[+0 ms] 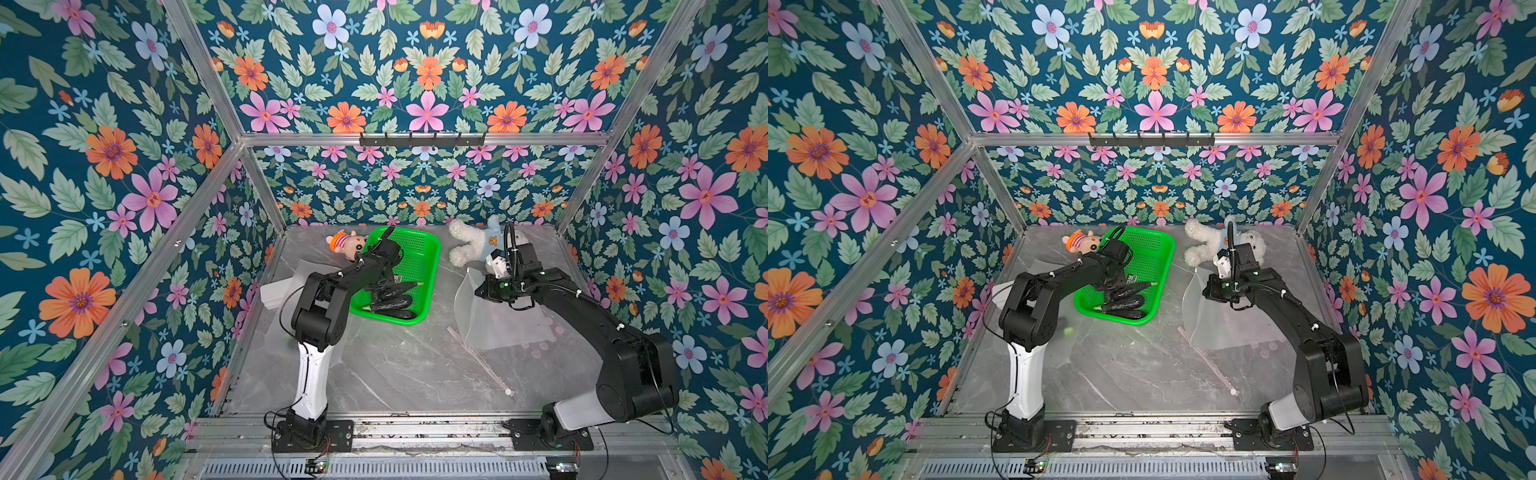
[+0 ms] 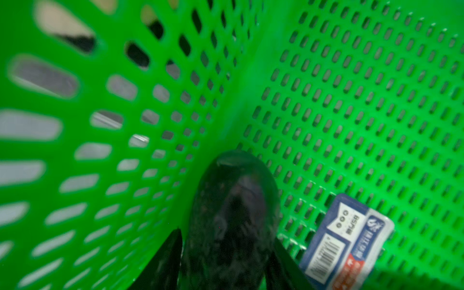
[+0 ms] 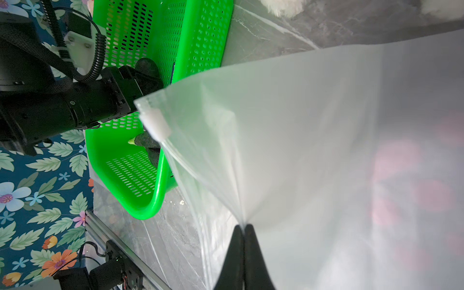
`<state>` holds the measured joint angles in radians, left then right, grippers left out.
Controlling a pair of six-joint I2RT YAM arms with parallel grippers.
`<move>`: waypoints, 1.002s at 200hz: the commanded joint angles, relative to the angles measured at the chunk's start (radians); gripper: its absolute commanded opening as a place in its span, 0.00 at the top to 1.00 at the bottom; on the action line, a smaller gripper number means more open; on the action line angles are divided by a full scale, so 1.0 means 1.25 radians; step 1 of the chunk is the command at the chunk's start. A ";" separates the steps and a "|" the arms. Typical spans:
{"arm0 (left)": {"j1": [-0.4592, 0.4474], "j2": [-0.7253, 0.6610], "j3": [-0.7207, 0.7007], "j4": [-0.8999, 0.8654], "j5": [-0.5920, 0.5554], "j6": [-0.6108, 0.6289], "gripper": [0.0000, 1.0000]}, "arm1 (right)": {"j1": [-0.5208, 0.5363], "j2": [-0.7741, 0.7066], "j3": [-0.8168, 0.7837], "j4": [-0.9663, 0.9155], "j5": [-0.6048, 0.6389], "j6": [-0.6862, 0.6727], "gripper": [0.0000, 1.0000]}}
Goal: Place the eggplant in a zip-top bag and seal the zipper
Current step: Pick up the eggplant from the basket.
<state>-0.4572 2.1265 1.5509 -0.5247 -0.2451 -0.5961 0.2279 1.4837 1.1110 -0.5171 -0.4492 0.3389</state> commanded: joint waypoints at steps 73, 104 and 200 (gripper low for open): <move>0.004 -0.099 0.047 0.008 -0.055 0.077 0.66 | 0.000 -0.003 0.001 0.018 -0.020 -0.002 1.00; 0.000 -0.169 0.024 0.078 -0.012 0.096 0.68 | 0.000 0.002 0.008 0.016 -0.031 0.009 1.00; -0.144 -0.365 -0.139 0.559 0.185 0.039 0.67 | -0.009 0.072 0.079 -0.024 -0.125 0.032 1.00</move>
<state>-0.5869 1.6909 1.4021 -0.0517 -0.0711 -0.5262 0.2203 1.5566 1.1854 -0.5259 -0.5434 0.3630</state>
